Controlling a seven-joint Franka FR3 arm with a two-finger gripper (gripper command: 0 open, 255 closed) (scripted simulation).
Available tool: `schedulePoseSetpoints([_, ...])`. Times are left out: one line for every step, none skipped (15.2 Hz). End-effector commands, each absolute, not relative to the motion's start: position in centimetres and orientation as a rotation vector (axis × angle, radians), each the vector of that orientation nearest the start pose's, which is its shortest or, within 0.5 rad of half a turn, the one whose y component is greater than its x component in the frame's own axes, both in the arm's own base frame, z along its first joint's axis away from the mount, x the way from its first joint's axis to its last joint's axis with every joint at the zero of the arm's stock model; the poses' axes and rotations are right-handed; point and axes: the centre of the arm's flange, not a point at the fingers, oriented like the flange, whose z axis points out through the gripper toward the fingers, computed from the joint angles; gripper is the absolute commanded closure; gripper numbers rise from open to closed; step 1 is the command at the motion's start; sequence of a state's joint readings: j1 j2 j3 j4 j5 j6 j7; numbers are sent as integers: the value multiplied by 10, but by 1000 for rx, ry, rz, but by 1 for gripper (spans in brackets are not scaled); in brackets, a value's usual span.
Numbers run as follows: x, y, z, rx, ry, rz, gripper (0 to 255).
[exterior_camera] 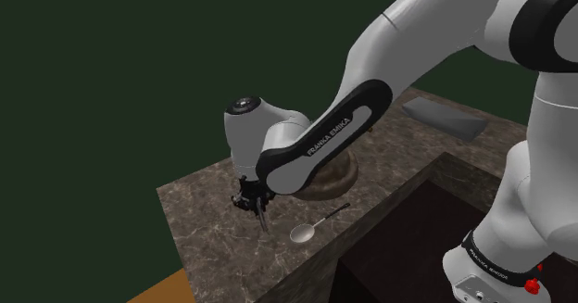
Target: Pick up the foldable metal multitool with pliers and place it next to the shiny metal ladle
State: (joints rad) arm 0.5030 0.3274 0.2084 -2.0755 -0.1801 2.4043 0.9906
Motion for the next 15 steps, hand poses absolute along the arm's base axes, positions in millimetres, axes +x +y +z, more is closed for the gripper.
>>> schedulePoseSetpoints([448, 380, 263, -3158, 249, -79, 255])
schedulePoseSetpoints([448, 380, 258, -3158, 249, -79, 255])
schedulePoseSetpoints([448, 380, 253, -3158, 249, -79, 255])
schedulePoseSetpoints([448, 380, 248, -3158, 249, -79, 255])
schedulePoseSetpoints([448, 380, 242, -3158, 249, -79, 255])
schedulePoseSetpoints([448, 380, 237, -3158, 249, -79, 255])
schedulePoseSetpoints([448, 380, 232, -3158, 249, -79, 255])
schedulePoseSetpoints([448, 380, 226, -3158, 249, -79, 255])
schedulePoseSetpoints([448, 380, 221, -3158, 249, -79, 255])
schedulePoseSetpoints([448, 380, 216, -3158, 249, -79, 255])
schedulePoseSetpoints([448, 380, 211, -3158, 249, -79, 255])
schedulePoseSetpoints([448, 380, 205, -3158, 249, -79, 255])
schedulePoseSetpoints([448, 380, 200, -3158, 249, -79, 255])
schedulePoseSetpoints([448, 380, 195, -3158, 249, -79, 255])
schedulePoseSetpoints([448, 380, 192, -3158, 249, -79, 255])
